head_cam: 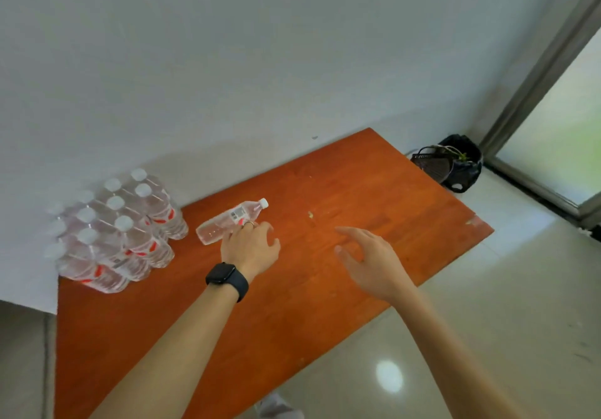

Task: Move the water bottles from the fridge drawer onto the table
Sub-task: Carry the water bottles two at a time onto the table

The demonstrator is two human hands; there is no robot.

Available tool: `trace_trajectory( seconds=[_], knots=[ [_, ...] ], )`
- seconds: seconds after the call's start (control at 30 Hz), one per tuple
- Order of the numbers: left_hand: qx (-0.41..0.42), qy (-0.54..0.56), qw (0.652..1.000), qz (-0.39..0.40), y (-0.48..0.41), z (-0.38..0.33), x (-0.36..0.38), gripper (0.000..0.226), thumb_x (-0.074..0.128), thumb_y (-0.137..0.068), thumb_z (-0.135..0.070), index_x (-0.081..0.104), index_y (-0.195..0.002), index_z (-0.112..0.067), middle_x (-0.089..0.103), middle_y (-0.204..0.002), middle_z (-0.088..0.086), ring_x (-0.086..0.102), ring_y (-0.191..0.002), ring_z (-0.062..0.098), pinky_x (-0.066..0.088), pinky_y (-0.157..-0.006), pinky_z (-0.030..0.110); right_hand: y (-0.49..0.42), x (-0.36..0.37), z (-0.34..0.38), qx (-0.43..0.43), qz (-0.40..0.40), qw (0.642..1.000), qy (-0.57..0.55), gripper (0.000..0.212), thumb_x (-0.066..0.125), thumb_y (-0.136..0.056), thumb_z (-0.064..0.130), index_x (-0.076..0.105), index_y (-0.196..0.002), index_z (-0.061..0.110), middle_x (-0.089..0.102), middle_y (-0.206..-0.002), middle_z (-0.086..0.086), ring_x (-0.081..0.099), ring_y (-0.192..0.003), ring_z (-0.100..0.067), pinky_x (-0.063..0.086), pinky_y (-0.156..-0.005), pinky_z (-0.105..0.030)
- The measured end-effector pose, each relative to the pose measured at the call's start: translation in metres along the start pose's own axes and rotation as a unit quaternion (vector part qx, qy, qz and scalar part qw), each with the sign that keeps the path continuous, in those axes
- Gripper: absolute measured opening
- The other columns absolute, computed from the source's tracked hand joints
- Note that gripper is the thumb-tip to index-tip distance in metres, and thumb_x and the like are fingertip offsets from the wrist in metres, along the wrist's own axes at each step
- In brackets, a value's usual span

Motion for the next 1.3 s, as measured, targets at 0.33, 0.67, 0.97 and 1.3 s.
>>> trace_trajectory(
  seconds=[0.33,0.67,0.97,1.3],
  knots=[
    [-0.115,0.057,0.99,0.062,0.006,0.147,0.052,0.038,0.049,-0.098,-0.044,0.056,-0.133,-0.033,0.056,-0.139,-0.002,0.051,-0.127,0.022,0.041,-0.102,0.041,-0.076,0.12,0.053,0.003,0.118,0.993,0.004,0.047,0.051,-0.097,0.048,0.047,-0.142,0.033,0.052,-0.141,0.009,0.062,-0.098,-0.015,0.05,-0.085,-0.027],
    [-0.076,0.103,0.985,0.117,0.005,0.238,0.144,0.059,0.044,-0.1,-0.049,0.029,-0.155,-0.036,0.02,-0.165,-0.001,0.015,-0.152,0.024,0.019,-0.122,0.049,-0.189,0.245,0.077,0.0,0.16,0.979,0.124,0.076,0.064,-0.092,0.037,0.023,-0.154,0.026,0.022,-0.16,-0.004,0.021,-0.146,-0.034,0.03,-0.114,-0.052],
    [-0.08,0.073,0.983,0.148,0.007,0.269,0.196,0.069,0.031,-0.097,-0.069,0.004,-0.157,-0.048,-0.02,-0.165,-0.008,-0.017,-0.153,0.019,-0.004,-0.121,0.055,-0.285,0.265,0.054,-0.006,0.148,0.94,0.307,0.111,0.074,-0.084,0.04,-0.009,-0.156,0.027,-0.003,-0.166,-0.009,-0.007,-0.151,-0.036,0.003,-0.119,-0.056],
    [-0.088,0.074,0.977,0.18,0.005,0.269,0.189,0.07,0.035,-0.098,-0.067,0.001,-0.156,-0.05,-0.021,-0.165,-0.01,-0.017,-0.153,0.018,-0.002,-0.122,0.055,-0.255,0.246,0.028,-0.009,0.186,0.95,0.25,0.069,0.07,-0.086,0.045,0.029,-0.138,0.024,0.056,-0.135,-0.01,0.058,-0.116,-0.032,0.046,-0.1,-0.051]
  ],
)
Point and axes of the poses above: each hand's wrist, its own y-axis away from the middle knuckle, its own x-axis out of the palm, z = x × y, the point moved 5 cm from there along -y, towards the middle knuckle
